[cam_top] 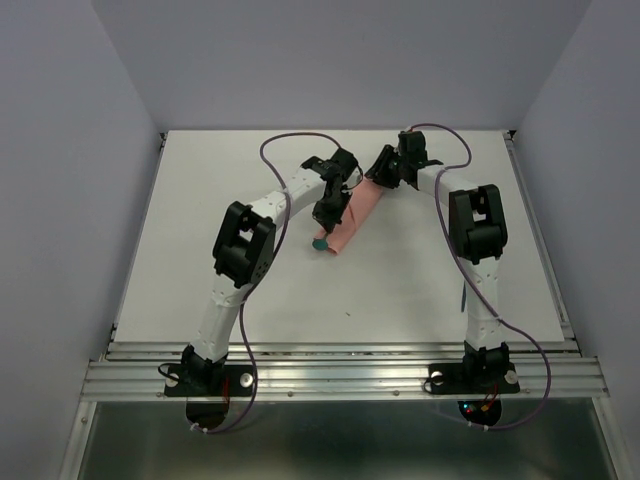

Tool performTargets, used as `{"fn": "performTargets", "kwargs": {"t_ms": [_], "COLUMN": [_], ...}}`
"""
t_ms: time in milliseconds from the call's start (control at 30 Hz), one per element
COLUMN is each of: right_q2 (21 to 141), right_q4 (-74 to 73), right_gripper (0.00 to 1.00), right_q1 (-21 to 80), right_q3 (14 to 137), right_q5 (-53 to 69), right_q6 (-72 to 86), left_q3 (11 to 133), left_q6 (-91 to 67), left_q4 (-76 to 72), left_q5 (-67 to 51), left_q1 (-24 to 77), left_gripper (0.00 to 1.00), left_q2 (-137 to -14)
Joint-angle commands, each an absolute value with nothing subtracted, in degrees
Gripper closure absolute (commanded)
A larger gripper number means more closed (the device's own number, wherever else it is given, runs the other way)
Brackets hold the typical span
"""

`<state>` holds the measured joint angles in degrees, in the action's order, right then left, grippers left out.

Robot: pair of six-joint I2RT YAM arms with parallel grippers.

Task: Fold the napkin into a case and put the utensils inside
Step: Stuff the spoon into the folded napkin.

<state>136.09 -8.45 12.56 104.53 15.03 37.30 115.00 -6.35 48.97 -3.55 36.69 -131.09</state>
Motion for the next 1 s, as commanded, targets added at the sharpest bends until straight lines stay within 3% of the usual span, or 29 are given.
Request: {"fn": "performTargets", "kwargs": {"t_ms": [0, 967], "right_q2": [134.6, 132.6], "right_q4": [-10.1, -7.7], "right_gripper": [0.56, 0.55], "right_q1": [13.3, 15.5], "right_q3": [103.2, 98.4], "right_q5": [14.6, 16.7], "right_q6": [35.9, 36.6], "left_q3": [115.9, 118.9], "left_q6": [-6.7, -5.9], "left_q4": [50.2, 49.3], "left_q5": [-2.2, -4.2], "left_q1": [37.2, 37.4], "left_gripper": [1.00, 1.00], "left_q2": [-129.2, -132.7]}}
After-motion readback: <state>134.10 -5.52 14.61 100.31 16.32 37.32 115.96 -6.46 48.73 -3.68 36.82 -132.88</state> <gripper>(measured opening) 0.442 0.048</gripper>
